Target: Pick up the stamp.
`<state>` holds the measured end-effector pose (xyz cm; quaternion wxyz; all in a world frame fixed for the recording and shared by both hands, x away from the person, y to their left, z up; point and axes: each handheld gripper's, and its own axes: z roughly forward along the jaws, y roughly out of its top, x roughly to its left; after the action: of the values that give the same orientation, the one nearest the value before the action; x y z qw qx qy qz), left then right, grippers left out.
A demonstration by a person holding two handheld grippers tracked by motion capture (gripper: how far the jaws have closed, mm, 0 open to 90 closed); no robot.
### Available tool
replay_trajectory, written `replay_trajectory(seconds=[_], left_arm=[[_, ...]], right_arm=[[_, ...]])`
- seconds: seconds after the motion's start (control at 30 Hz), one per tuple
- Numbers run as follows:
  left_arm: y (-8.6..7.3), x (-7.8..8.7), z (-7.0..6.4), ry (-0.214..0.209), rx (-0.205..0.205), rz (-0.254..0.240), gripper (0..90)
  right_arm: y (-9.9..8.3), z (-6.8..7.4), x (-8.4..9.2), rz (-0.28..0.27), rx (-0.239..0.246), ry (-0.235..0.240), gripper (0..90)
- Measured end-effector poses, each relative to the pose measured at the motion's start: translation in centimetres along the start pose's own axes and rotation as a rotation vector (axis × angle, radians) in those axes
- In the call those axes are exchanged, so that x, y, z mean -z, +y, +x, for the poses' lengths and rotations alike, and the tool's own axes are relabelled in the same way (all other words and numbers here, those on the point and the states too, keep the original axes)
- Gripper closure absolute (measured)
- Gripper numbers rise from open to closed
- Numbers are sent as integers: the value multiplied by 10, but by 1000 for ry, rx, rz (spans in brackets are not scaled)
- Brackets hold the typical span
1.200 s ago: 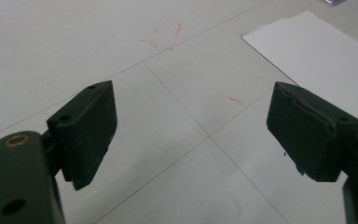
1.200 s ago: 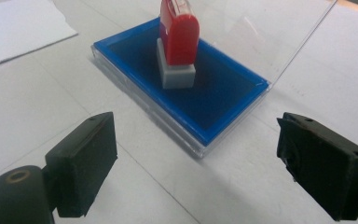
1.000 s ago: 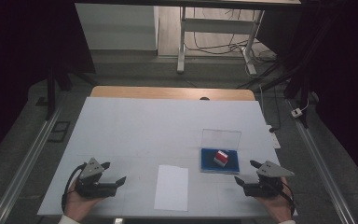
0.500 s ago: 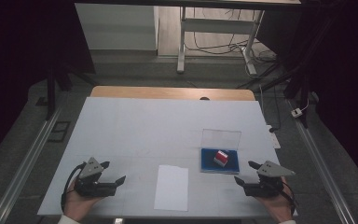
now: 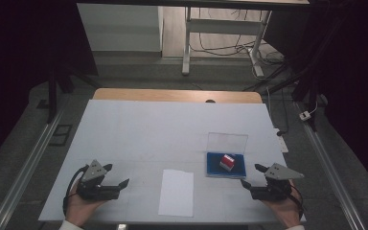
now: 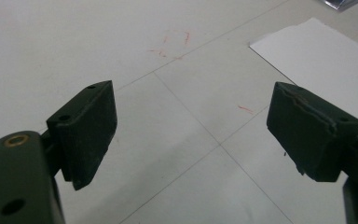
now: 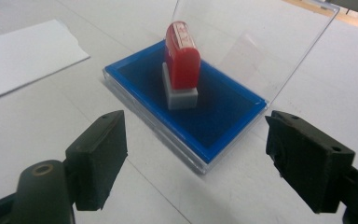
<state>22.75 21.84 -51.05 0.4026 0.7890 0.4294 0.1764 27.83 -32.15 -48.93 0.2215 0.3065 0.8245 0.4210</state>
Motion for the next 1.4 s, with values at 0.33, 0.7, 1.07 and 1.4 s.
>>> replay_trajectory(seconds=[0.33,0.7,1.07,1.4], left_arm=[[0,-1,0,2,-3,4,165],[0,-1,1,4,-7,5,166],[1,-4,2,5,-13,13,167],[1,-4,2,7,-10,18,169]], right_arm=[[15,-2,2,-8,-9,14,210],[36,-5,-6,11,0,29,209],[58,-8,-7,30,4,49,227],[77,-6,-21,87,17,74,227]])
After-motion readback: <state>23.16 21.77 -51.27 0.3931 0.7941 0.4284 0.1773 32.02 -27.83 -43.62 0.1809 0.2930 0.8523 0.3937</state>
